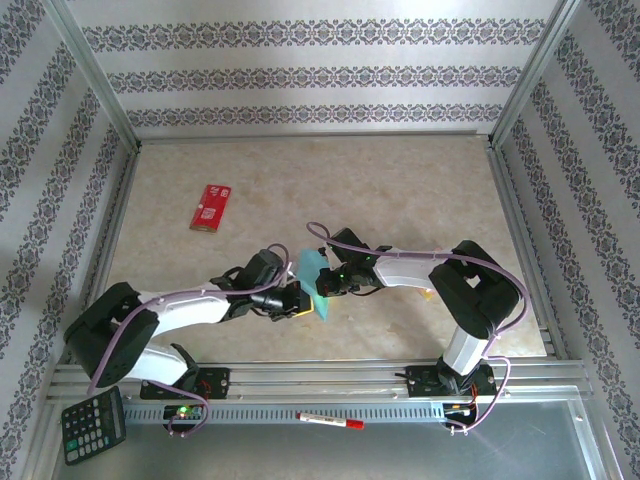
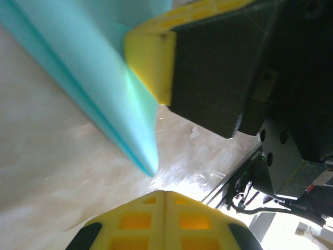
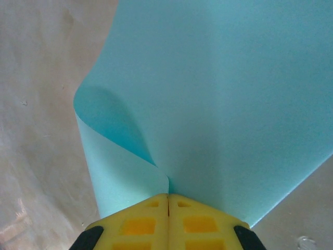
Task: Fold a paper plane with a square sheet of paper (pick it up from the middle)
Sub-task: Third fold the triangle at the center of the table.
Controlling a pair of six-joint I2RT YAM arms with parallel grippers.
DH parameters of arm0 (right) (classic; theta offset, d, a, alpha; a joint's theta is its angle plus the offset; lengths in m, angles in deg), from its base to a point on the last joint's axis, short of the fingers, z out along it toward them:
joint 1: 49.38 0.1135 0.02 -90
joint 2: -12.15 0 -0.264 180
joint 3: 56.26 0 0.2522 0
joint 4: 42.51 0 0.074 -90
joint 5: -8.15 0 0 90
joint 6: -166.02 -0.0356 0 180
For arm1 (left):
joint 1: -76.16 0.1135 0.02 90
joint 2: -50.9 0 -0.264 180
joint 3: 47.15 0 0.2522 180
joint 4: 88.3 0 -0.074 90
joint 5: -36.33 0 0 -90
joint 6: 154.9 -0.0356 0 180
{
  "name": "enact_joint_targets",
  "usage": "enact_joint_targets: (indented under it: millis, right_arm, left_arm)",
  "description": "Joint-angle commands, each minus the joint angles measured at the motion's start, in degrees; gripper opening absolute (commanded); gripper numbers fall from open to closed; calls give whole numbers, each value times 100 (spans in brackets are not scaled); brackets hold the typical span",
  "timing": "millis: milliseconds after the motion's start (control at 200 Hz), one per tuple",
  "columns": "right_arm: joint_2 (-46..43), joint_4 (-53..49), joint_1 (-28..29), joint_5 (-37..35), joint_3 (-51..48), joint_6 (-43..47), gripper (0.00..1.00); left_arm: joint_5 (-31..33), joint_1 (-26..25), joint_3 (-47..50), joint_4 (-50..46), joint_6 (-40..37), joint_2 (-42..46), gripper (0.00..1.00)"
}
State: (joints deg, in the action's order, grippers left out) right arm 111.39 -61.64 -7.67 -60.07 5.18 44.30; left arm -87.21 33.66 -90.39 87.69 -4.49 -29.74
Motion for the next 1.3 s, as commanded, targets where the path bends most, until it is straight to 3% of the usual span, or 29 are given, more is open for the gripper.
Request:
enact_joint_targets:
  millis: [0,205,819,1299]
  right_arm:
    - [368,-308,-64,-385,-180,-71,0]
    - [337,-288,-60,-385,-217,-95,0]
    - [315,-244,-47,-394,-347,-120,0]
    - [328,-230,1,-403,-417,-184,0]
  left_arm:
    - [234,-200,44,985,379,-317,0]
    - [347,-362,17,1529,515,-798,0]
    - [317,-382,99,1863,540,-1477,0]
    - [427,-481,126,1404,507,-974,0]
